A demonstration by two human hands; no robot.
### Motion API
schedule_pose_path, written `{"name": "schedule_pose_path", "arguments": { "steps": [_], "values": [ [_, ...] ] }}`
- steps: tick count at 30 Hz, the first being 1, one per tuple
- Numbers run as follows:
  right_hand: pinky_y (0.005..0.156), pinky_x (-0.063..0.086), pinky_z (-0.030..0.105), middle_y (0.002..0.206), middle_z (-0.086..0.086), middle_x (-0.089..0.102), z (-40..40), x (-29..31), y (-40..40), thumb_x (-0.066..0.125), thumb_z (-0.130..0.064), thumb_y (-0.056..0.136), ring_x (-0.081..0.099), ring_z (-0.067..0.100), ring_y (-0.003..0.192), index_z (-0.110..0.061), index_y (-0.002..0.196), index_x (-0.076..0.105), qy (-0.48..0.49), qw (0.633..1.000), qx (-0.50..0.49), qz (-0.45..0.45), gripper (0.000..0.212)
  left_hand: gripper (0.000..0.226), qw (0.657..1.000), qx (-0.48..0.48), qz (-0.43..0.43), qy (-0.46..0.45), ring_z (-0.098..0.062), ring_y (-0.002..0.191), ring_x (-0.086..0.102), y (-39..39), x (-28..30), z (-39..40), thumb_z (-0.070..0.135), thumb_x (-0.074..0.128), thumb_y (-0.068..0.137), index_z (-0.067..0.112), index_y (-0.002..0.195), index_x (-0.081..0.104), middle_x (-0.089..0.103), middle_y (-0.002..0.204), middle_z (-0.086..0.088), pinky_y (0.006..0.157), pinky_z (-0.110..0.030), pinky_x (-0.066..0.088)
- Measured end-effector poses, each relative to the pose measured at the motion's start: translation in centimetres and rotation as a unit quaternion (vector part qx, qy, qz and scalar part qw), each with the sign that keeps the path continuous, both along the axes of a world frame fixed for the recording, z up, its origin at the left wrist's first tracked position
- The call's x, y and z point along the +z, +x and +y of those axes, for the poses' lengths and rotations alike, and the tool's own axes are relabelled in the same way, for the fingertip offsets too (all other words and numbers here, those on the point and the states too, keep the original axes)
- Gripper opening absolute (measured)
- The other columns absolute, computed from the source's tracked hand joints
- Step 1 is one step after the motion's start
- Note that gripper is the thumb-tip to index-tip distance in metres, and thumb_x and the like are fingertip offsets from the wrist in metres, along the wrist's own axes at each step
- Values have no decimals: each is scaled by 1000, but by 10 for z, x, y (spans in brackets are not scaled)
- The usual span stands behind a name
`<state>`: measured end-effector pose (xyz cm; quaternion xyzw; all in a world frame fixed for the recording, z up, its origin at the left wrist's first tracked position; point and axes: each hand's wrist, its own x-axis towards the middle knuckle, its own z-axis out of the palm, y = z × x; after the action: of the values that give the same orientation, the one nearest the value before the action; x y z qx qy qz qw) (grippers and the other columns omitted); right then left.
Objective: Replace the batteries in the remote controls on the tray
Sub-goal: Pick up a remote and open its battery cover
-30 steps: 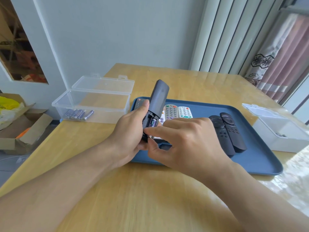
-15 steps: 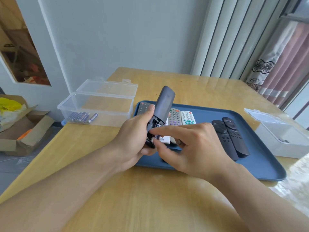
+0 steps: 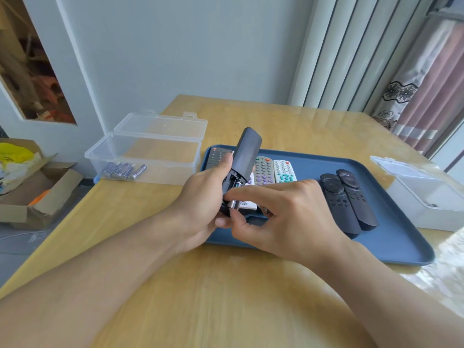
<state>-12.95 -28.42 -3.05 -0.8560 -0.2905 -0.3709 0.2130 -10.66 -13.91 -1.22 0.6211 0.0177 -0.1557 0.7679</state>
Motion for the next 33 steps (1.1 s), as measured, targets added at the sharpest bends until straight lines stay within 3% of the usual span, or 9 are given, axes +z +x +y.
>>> {"name": "schedule_pose_path", "arguments": {
  "steps": [3,8,17,23,25,27,28,31,33],
  "values": [
    [40,40,25,59,-18,64,4,-2,1,75,-26,75,35,0,51,-31,84,79,1,1000,-11,-15,11,48,1000,7,11,8,-21,48,37,3,-1,0,46,47,104,3,88,61,49,64,-10,34,-16,23],
    [39,40,28,51,-8,58,11,-5,3,68,-24,80,53,15,44,-27,77,77,-23,997,-35,-62,11,48,1000,20,21,6,-16,41,42,6,0,2,45,45,106,5,84,61,55,52,-2,32,-17,23],
    [38,36,29,47,-6,48,13,-9,3,63,-19,84,43,15,43,-25,74,74,-42,993,-48,-94,16,48,999,21,28,6,-12,35,44,5,-1,2,46,47,104,8,77,58,55,49,1,34,-17,21],
    [40,37,31,64,-9,66,-2,-5,7,60,-30,96,55,13,51,-21,100,77,-65,997,29,-39,20,51,998,-1,44,-36,-13,37,41,6,0,4,42,47,105,8,72,67,50,51,-2,31,-14,22],
    [42,39,31,73,-11,67,-10,-4,9,60,-37,98,54,8,57,-23,113,75,-77,996,36,3,25,51,998,-25,39,-49,-14,39,36,8,-2,6,42,45,106,5,85,74,50,54,-3,33,-16,18],
    [47,40,27,74,-14,62,-15,-8,12,63,-39,98,48,1,58,-26,118,73,-58,996,50,41,26,52,998,-38,30,-47,-15,40,35,8,-3,7,43,45,106,-3,110,69,52,56,-3,33,-17,18],
    [50,41,25,74,-14,59,-16,-11,13,63,-39,97,46,-1,58,-27,118,73,-35,995,64,65,27,53,998,-42,26,-42,-15,39,35,9,-3,7,43,45,105,-5,112,67,51,54,-3,33,-17,17],
    [56,44,40,77,4,63,-16,-13,18,68,-38,93,52,16,63,-29,115,76,43,983,112,141,25,54,998,-63,6,-15,-14,39,33,8,-5,6,42,46,105,3,77,69,41,47,-3,36,-19,15],
    [57,43,40,72,12,59,-10,-9,14,73,-30,90,52,26,62,-26,104,78,121,969,138,162,15,59,997,-72,1,-7,-12,42,34,7,-7,6,43,46,105,13,56,63,42,48,-2,38,-20,14]
  ]
}}
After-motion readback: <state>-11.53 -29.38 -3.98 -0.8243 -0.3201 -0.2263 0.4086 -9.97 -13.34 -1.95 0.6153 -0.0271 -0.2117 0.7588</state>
